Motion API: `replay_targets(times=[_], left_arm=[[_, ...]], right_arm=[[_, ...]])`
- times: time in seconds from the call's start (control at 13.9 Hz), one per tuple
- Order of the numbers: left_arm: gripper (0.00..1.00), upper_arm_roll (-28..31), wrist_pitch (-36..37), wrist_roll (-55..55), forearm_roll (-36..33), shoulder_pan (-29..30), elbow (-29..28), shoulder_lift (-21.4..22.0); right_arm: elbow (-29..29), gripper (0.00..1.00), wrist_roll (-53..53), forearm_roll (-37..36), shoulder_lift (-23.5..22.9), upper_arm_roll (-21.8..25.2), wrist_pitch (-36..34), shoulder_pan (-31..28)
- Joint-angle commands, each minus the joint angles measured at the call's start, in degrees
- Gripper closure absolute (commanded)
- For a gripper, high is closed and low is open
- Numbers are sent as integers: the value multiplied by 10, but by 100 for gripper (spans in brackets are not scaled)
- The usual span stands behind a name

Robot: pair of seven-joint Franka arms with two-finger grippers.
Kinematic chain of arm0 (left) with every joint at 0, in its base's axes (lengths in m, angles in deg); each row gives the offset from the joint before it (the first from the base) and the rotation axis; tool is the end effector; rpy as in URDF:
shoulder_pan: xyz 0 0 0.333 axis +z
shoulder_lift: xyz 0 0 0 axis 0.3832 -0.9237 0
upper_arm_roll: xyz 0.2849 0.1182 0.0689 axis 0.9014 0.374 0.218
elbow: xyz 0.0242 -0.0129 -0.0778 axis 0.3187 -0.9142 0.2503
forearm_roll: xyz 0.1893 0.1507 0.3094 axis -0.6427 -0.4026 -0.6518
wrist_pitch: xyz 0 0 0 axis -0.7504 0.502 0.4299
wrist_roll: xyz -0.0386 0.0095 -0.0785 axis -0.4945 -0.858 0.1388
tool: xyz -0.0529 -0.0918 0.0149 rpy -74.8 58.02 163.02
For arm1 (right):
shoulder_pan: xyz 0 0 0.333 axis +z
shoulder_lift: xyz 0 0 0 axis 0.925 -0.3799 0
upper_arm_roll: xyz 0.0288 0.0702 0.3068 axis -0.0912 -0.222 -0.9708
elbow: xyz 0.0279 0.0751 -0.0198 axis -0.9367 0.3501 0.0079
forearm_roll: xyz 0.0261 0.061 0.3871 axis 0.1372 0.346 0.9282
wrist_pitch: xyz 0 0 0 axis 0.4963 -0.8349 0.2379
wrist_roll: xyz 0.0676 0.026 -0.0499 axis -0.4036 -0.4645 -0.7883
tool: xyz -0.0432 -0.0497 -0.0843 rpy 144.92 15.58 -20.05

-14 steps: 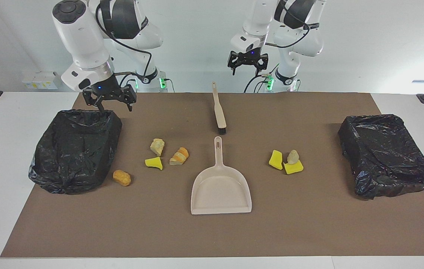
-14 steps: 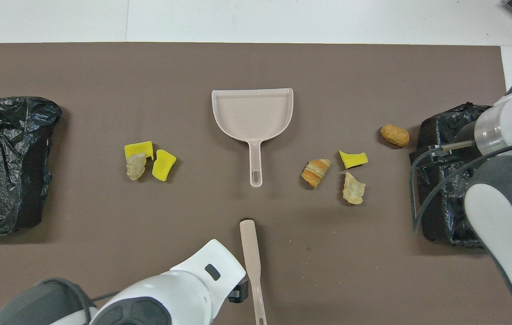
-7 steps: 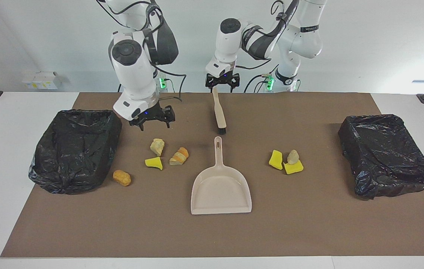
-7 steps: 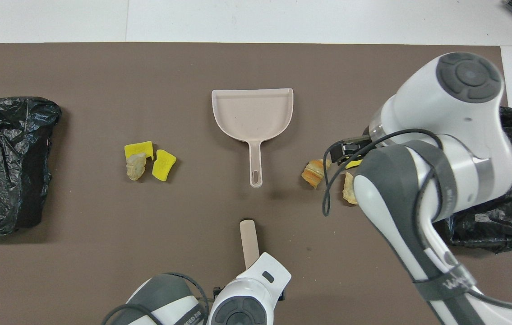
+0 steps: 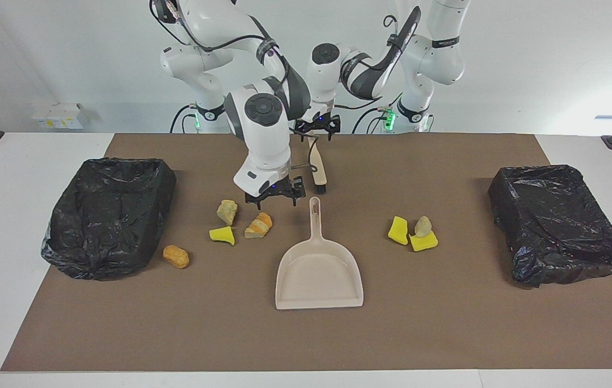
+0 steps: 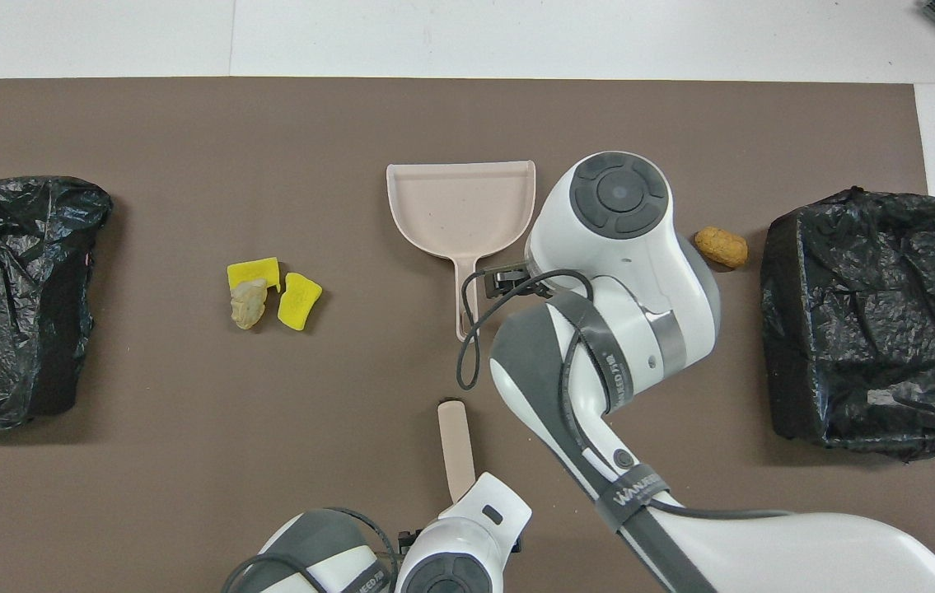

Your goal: Sweep and dump trash in bin

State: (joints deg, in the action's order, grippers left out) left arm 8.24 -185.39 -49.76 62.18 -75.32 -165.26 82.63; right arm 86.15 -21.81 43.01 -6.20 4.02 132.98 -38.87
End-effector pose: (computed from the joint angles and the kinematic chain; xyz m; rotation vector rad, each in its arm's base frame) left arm 0.2440 -0.4199 0.3595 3.0900 0.0316 -0.1366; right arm 0.5862 0.2997 0.4128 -3.1171 -0.1741 0.0076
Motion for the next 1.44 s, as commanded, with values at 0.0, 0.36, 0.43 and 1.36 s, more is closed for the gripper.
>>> replay_targets(times=[0.0,0.36,0.43,1.36], left_arm=[[0,11,-27,-12,7,-21,-19,1],[27,11,-30,-21,7,-36,-16,-17],[66,11,-29,-22,7,-36,-16,-16],[100,18,117,24,8,-26,-7,55]], right_arm=[[-25,1,12,12,-42,-2,47,20],[-76,9,57,12,-107,-3,75,42],[-75,15,58,15,-107,-3,81,43],[-51,100,-66,15,-56,-17,44,27]])
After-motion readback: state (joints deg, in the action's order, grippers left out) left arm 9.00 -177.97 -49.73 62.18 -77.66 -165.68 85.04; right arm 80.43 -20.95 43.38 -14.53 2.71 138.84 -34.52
